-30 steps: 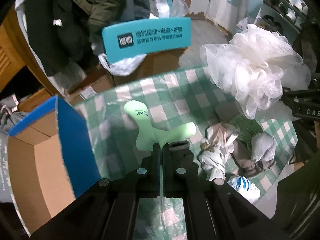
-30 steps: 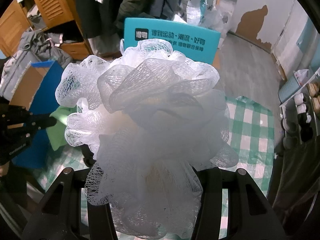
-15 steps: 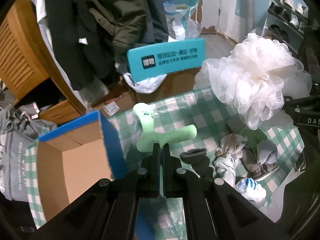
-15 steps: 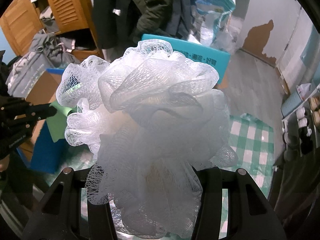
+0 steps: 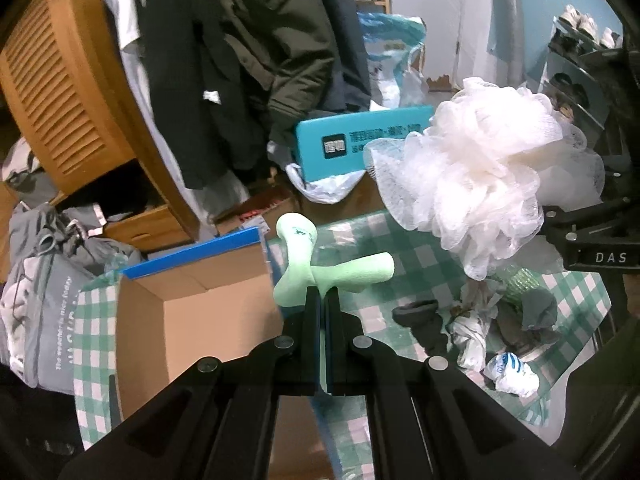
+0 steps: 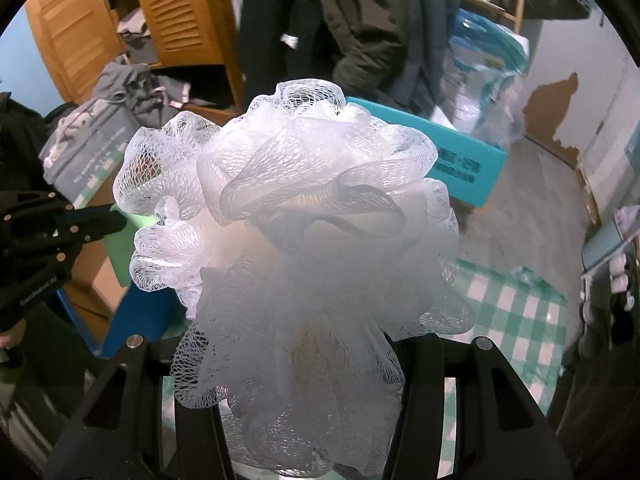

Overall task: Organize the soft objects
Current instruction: 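Carry the puff and green cloth with both tools into the cardboard box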

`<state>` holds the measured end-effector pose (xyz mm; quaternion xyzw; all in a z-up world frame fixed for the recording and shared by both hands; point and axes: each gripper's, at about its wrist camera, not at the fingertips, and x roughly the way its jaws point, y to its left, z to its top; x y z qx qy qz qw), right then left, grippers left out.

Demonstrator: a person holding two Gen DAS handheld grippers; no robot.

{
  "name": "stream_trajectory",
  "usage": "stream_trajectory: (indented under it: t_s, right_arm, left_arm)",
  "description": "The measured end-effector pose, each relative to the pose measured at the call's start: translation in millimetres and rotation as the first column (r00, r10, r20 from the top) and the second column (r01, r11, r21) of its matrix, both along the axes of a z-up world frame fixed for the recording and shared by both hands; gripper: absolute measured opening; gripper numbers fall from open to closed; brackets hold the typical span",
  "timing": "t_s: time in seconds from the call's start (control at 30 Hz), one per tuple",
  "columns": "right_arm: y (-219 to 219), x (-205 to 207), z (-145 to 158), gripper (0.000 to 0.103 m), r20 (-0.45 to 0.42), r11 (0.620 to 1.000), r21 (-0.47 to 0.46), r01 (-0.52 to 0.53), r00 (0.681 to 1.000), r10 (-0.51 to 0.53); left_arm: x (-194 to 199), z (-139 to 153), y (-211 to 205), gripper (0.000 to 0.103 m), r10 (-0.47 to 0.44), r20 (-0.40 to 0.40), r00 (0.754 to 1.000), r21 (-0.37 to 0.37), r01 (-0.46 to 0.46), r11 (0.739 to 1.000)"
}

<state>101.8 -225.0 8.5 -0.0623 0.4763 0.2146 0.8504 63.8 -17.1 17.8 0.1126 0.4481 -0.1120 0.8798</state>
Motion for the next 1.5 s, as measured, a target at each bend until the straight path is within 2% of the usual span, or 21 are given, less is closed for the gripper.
stream_trajectory:
  t_s: [0.6, 1.0, 1.5]
  right_arm:
    - [105.4, 7.6, 14.8, 0.049, 0.016, 0.987, 0.014, -0.158, 0.987, 0.158]
    - [179.4, 12.5, 7.6, 0.049, -0.015, 0.968, -0.001, -0.249, 0.968, 0.249]
    - [248.6, 14.8, -33.0, 0.05, -0.105, 0.941, -0.051, -0.334, 0.939, 0.328]
  left_arm:
    - [-14.5, 10.0, 87.2, 0.002, 0.158, 0.026, 0.987, -0.033, -0.157, 0.987]
    - [-16.6, -13.1, 140.1, 0.002, 0.263, -0.023, 0.965, -0.021, -0.263, 0.965]
    - [-13.5, -51.9, 174.8, 0.002, 0.331, -0.114, 0.937, 0.009, -0.333, 0.943]
